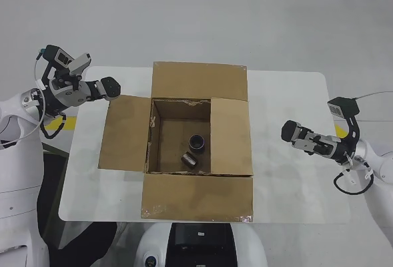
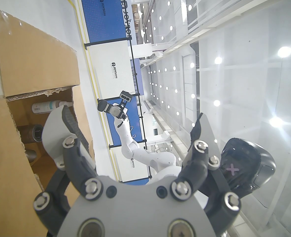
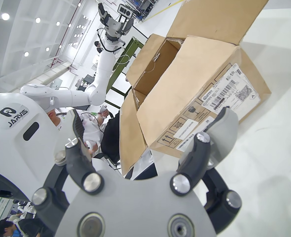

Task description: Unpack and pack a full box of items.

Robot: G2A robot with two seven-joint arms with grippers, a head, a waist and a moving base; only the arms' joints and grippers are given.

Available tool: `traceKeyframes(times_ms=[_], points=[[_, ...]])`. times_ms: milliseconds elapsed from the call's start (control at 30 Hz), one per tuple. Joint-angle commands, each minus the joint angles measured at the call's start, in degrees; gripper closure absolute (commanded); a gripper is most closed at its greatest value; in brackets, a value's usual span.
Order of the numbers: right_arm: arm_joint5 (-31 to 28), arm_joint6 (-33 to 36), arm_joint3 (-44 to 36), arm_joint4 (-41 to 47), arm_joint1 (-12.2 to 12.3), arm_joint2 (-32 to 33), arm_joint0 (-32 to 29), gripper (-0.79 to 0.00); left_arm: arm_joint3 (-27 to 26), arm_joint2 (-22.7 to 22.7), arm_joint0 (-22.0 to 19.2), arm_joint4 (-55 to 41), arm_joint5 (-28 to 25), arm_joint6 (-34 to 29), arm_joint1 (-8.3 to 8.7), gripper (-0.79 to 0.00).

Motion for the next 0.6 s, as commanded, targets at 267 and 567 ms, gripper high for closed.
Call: traceKeyframes(times_ms=[267, 567], points=[[0.0, 0.0, 0.0, 0.0, 0.0, 0.0, 0.0, -0.785, -1.41, -4.09, 4.94, 7.61, -2.49, 4.11, 1.18, -0.785], [0.0, 0.0, 0.0, 0.0, 0.0, 0.0, 0.0, -0.785, -0.14, -7.33, 10.77, 13.35, -3.65, 9.02, 2.22, -0.785]])
